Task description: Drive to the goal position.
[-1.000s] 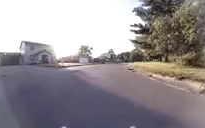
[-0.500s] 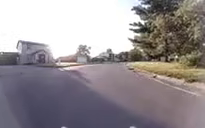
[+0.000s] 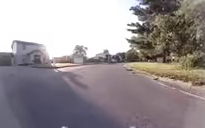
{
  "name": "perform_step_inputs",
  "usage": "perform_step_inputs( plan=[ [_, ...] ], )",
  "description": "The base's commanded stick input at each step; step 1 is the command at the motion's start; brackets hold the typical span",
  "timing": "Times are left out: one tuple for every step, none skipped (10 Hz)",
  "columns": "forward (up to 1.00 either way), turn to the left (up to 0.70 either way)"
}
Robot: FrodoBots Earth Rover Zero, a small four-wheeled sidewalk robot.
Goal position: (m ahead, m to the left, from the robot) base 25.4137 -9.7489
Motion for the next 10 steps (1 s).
perform_step_inputs(
  plan=[
    [1.0,0.0],
    [1.0,-0.01],
    [1.0,-0.06],
    [1.0,-0.16],
    [1.0,-0.16],
    [1.0,0.0],
    [1.0,0.0],
    [1.0,0.0],
    [1.0,0.0],
    [1.0,0.0]
  ],
)
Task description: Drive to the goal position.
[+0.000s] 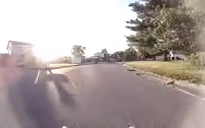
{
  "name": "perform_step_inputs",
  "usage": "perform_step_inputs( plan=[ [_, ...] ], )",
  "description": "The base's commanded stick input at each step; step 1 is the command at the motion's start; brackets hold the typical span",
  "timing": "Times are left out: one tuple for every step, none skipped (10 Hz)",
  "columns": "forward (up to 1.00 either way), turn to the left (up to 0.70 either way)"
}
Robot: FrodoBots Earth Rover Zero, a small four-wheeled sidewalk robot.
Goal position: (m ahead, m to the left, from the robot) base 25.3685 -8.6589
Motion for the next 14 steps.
perform_step_inputs(
  plan=[
    [1.0,0.0],
    [1.0,0.0],
    [1.0,-0.16],
    [1.0,-0.35],
    [1.0,-0.28],
    [1.0,-0.03],
    [1.0,-0.01],
    [1.0,0.0],
    [1.0,0.0],
    [1.0,0.0],
    [1.0,0.0],
    [1.0,0.0],
    [1.0,0.0],
    [1.0,-0.01]
  ],
)
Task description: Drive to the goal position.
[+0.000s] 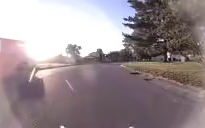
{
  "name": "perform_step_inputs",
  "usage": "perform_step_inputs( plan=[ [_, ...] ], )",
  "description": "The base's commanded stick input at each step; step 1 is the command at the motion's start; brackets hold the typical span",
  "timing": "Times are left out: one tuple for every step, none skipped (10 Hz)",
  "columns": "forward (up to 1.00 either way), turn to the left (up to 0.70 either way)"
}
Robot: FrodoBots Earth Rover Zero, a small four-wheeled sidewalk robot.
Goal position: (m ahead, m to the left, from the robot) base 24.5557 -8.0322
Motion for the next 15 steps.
perform_step_inputs(
  plan=[
    [1.0,-0.03],
    [1.0,-0.03],
    [1.0,-0.03],
    [1.0,-0.03],
    [1.0,-0.01],
    [1.0,0.0],
    [1.0,0.0],
    [1.0,0.0],
    [1.0,0.0],
    [1.0,0.0],
    [1.0,0.0],
    [1.0,-0.01],
    [1.0,-0.02],
    [1.0,-0.03],
    [1.0,-0.03]
  ],
)
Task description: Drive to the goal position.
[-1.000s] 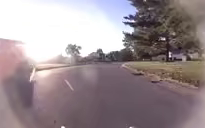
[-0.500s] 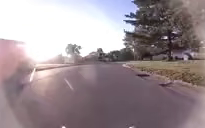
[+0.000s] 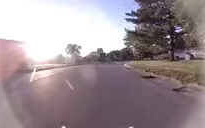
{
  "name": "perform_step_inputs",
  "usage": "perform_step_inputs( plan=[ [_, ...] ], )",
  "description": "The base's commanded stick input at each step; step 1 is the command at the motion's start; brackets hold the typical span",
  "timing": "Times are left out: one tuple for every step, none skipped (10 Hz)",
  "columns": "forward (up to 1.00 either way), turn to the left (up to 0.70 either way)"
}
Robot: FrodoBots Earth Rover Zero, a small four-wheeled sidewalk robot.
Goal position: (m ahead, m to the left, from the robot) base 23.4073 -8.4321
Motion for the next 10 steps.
perform_step_inputs(
  plan=[
    [1.0,-0.03],
    [1.0,-0.03],
    [1.0,-0.01],
    [1.0,0.0],
    [1.0,0.0],
    [1.0,-0.11],
    [1.0,-0.27],
    [1.0,-0.37],
    [1.0,-0.38],
    [1.0,-0.34]
  ],
)
